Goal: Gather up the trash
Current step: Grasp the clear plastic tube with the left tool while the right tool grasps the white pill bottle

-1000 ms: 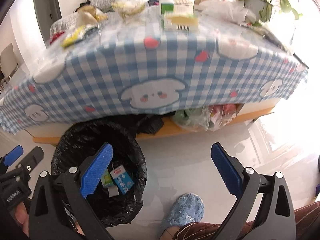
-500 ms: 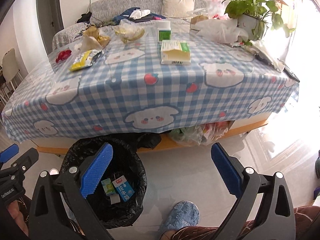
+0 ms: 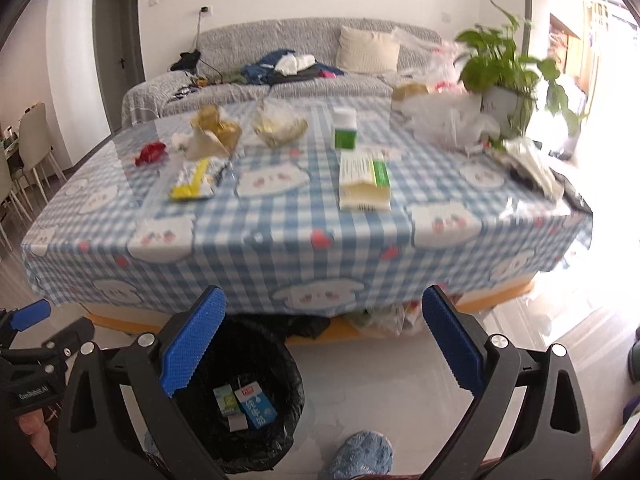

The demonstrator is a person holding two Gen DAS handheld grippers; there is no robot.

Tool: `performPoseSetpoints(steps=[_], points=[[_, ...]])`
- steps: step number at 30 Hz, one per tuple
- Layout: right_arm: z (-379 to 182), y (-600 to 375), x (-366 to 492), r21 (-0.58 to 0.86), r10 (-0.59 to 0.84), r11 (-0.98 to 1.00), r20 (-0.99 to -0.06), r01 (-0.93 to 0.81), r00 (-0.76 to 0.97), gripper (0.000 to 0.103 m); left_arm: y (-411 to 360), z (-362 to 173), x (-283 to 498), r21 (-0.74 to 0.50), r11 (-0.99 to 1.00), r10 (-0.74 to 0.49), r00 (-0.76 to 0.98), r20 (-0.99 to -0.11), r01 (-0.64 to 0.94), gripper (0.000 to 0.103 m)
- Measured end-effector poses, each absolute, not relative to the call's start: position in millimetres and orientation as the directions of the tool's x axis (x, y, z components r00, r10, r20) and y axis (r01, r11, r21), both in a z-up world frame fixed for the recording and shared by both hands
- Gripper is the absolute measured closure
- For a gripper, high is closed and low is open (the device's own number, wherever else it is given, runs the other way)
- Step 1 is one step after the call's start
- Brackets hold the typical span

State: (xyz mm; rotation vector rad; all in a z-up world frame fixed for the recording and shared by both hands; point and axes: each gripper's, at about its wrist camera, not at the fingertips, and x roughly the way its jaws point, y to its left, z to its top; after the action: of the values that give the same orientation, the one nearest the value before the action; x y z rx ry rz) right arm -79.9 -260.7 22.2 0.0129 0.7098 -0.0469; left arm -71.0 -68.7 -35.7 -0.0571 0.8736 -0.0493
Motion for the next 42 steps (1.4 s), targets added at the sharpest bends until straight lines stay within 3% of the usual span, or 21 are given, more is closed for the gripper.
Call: performPoseSetpoints(steps=[11, 42], points=[[51.1, -257.2, -41.6, -0.012, -0.029, 1.0, -0.633, 0.028, 0.774, 0.008, -63.9, -18.6, -24.5, -0.06, 0.998, -0.051, 0.626, -0.778, 0.007, 0.009], [47.1, -281.0, 107.5, -0.017, -0.061, 0.998, -0.665, 0.067, 0.744, 0.008, -57.3, -28.3, 121.1, -0.021, 1.0, -0.014, 0.557, -0.831, -0.007, 0.011]])
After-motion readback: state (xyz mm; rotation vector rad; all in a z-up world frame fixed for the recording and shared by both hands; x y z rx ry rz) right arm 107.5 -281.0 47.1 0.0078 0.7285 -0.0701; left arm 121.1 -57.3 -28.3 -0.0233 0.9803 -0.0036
